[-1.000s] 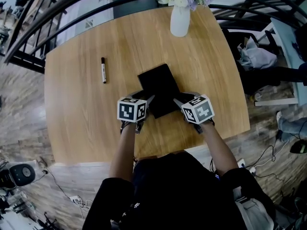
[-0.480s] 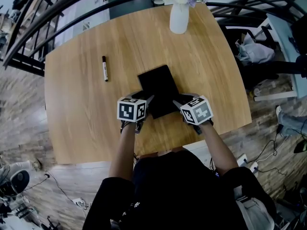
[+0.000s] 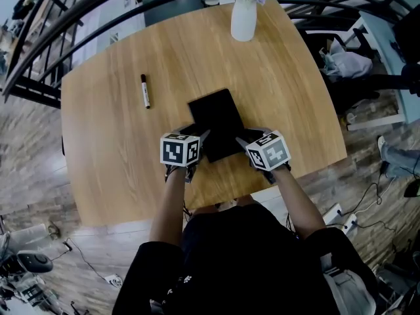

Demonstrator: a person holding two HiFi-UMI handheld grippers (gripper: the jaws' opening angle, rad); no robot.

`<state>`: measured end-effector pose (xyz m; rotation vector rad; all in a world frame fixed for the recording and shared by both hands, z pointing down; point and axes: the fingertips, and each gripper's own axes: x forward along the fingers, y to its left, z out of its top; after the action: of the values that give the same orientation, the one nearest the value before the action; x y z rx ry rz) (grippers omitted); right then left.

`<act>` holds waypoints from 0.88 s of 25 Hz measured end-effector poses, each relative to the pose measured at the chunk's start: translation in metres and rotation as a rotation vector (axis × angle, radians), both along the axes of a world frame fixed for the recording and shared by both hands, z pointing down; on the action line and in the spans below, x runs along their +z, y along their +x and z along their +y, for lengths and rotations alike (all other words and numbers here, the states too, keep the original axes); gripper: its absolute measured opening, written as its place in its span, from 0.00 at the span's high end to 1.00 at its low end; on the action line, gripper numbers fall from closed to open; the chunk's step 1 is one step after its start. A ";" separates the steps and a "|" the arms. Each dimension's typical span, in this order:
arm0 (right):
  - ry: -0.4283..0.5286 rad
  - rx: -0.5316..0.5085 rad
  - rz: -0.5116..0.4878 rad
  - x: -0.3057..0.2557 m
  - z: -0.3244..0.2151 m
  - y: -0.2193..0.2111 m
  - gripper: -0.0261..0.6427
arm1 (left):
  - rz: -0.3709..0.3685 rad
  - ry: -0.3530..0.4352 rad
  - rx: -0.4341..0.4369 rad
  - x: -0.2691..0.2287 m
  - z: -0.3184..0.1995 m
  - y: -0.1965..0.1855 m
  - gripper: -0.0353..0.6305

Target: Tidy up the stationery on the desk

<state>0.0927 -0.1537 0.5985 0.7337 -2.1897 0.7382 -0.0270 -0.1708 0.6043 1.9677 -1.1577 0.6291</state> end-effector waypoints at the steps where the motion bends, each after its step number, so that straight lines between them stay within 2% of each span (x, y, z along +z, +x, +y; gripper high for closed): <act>1: -0.001 0.002 0.000 0.000 0.002 -0.001 0.74 | -0.001 -0.002 0.002 0.000 0.002 -0.001 0.63; 22: -0.013 0.044 0.017 0.001 0.033 -0.017 0.74 | 0.014 0.000 0.050 0.000 0.024 -0.016 0.63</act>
<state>0.0760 -0.1207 0.5993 0.7806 -2.1579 0.7649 -0.0428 -0.1466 0.6047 2.0033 -1.1032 0.6401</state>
